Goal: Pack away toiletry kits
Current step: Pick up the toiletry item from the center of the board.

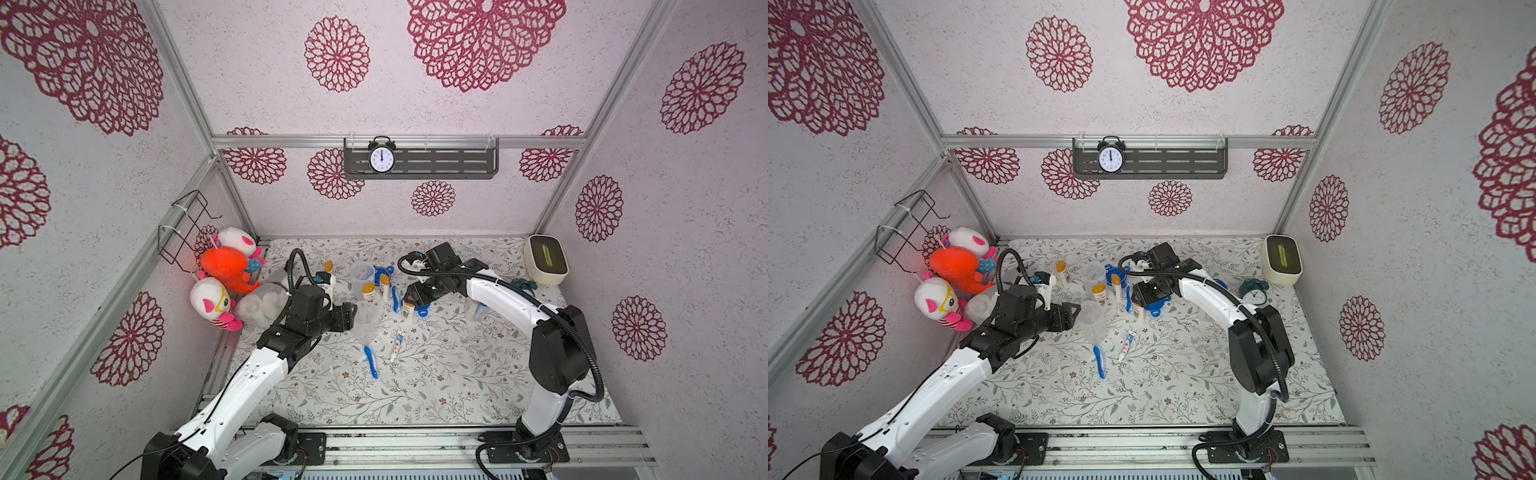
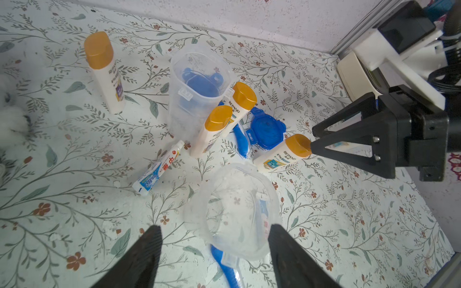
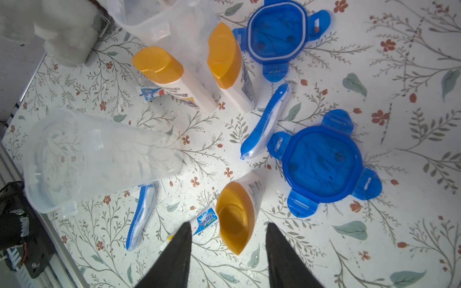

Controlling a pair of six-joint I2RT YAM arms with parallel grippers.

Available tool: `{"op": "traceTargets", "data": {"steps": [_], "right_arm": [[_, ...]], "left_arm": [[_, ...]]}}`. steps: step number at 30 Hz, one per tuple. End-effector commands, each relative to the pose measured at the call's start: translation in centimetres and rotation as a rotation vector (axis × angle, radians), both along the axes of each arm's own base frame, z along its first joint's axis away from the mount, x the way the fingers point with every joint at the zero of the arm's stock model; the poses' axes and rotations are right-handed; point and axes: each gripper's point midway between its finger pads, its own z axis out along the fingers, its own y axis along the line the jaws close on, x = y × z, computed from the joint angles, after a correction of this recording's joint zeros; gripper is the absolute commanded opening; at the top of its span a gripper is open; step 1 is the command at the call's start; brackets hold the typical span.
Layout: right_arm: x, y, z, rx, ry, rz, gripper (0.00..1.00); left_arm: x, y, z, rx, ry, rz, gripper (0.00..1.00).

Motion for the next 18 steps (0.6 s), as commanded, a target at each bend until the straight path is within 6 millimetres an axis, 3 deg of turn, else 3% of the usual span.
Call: {"op": "traceTargets", "data": {"steps": [1, 13, 18], "right_arm": [[0.7, 0.4, 0.5, -0.011, -0.036, -0.029, 0.46], [0.5, 0.5, -1.7, -0.145, -0.047, -0.028, 0.37], [0.5, 0.8, -0.6, -0.154, -0.093, -0.020, 0.23]], "left_arm": [[-0.4, 1.1, -0.4, -0.003, 0.025, 0.067, 0.73], [-0.4, 1.5, -1.8, 0.008, 0.040, 0.085, 0.73], [-0.4, 1.4, -2.1, -0.005, 0.030, 0.089, 0.71]]}}
